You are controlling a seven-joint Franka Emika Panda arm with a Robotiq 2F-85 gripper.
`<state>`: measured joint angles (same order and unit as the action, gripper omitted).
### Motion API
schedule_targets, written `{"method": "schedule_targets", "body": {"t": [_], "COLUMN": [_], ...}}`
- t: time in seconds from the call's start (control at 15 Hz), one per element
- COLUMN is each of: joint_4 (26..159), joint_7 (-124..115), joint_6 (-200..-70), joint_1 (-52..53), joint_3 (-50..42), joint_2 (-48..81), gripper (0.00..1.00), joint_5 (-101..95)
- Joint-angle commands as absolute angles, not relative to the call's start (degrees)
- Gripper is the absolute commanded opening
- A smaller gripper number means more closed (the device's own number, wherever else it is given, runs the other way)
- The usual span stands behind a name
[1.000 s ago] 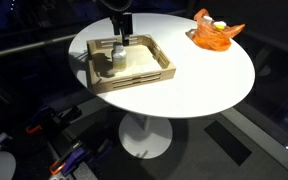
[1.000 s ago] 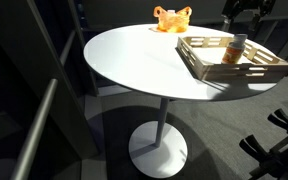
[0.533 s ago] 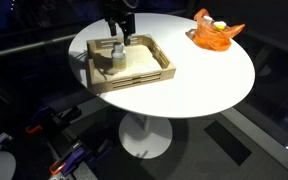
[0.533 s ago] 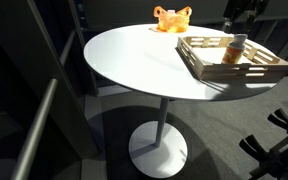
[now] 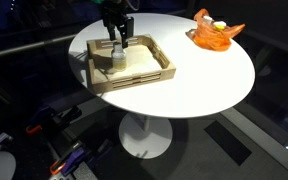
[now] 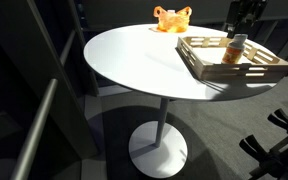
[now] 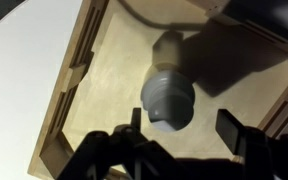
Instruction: Put the white lid on the white bottle
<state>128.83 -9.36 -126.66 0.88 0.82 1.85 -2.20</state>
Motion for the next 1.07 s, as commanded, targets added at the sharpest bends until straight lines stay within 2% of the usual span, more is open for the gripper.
{"method": "schedule_targets", "body": {"t": [0.0, 0.13, 0.27, 0.4, 0.53, 1.0], "joint_4": [129.2, 129.2, 129.2, 129.2, 129.2, 130.6], "joint_7": [-8.0, -7.9, -7.9, -8.0, -8.0, -8.5], "joint_6": [-126.9, -126.8, -126.8, -126.7, -126.7, -128.5], "joint_1": [0.8, 0.8, 0.8, 0.7, 0.6, 0.6], "joint_3": [0.7, 0.7, 0.6, 0.5, 0.4, 0.2], "joint_2": [1.3, 1.3, 1.3, 1.2, 1.1, 0.3], "gripper": [0.79, 0.73, 0.59, 0.36, 0.2, 0.19], "joint_5": [-3.2, -3.3, -3.4, -3.5, -3.8, -4.0]}}
